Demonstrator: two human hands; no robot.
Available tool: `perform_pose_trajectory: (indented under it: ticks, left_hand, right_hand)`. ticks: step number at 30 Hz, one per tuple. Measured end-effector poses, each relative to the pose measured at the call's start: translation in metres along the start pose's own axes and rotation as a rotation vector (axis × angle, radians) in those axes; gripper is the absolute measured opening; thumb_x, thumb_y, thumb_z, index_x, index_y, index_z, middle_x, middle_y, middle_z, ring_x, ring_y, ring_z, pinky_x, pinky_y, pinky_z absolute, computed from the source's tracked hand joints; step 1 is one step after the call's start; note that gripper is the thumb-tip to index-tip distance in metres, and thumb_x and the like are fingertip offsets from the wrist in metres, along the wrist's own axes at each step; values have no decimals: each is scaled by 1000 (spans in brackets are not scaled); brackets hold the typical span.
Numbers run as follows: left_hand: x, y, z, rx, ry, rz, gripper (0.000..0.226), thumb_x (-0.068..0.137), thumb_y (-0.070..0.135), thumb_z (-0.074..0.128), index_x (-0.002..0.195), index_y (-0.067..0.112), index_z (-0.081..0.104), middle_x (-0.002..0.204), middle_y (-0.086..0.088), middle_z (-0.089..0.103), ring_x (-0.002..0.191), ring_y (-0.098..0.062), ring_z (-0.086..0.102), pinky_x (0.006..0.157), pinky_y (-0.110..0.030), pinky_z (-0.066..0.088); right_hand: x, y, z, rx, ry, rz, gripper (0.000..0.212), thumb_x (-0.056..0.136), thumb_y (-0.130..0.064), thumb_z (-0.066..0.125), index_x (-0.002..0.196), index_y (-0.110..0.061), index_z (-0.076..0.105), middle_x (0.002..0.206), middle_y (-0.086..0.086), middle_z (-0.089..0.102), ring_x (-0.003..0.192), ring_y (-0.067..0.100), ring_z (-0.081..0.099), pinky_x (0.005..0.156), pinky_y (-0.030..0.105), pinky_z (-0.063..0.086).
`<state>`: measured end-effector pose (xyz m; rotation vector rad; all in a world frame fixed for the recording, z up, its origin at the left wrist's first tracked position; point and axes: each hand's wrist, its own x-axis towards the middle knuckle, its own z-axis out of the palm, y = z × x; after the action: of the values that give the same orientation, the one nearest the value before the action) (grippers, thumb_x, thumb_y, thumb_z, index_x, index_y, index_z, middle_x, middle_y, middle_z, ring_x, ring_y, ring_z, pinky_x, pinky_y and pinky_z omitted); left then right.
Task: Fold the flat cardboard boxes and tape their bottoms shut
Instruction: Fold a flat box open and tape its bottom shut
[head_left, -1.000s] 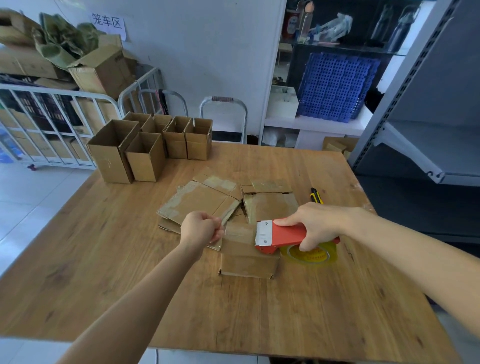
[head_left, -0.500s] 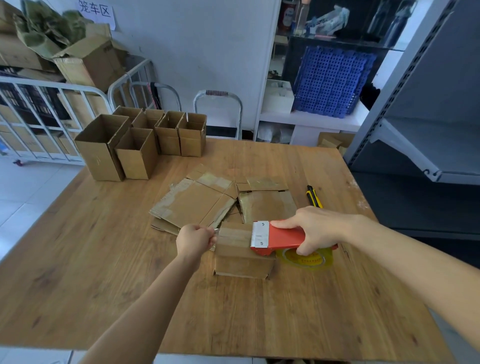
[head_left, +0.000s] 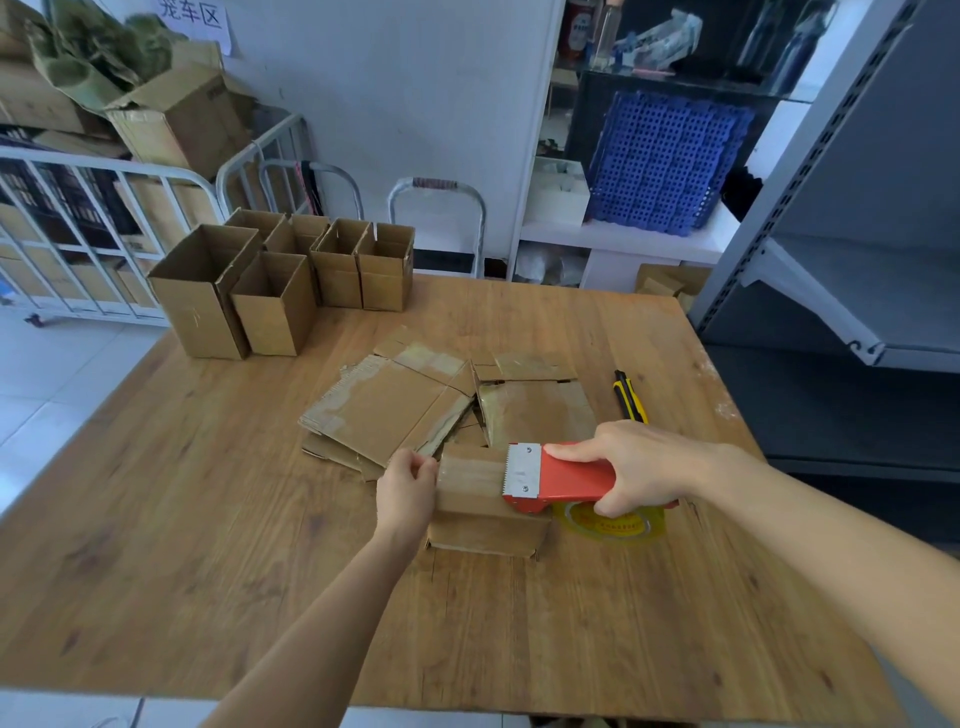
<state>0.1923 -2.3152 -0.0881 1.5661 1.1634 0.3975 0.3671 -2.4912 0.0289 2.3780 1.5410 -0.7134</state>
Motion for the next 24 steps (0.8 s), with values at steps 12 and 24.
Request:
perform_pose_trajectory:
  ticks: [12, 24]
  left_hand:
    - [2, -8, -8, -169, -128, -378, 70, 81, 57, 64, 136, 20, 41, 136, -5, 46, 119, -29, 49, 94, -42, 44]
    - [-41, 24, -18, 73, -263, 157, 45, 92, 5, 44, 132, 26, 47, 124, 19, 43, 103, 0, 49, 76, -9, 40]
  right_hand:
    - [-3, -5, -1, 4, 5, 11, 84, 80, -34, 67, 148, -51, 20, 100, 0, 46, 86, 18, 52, 73, 36, 49]
    - [-3, -5, 3, 31, 28, 21, 86, 79, -34, 69, 148, -52, 20, 92, -15, 35, 82, 13, 49, 69, 32, 47]
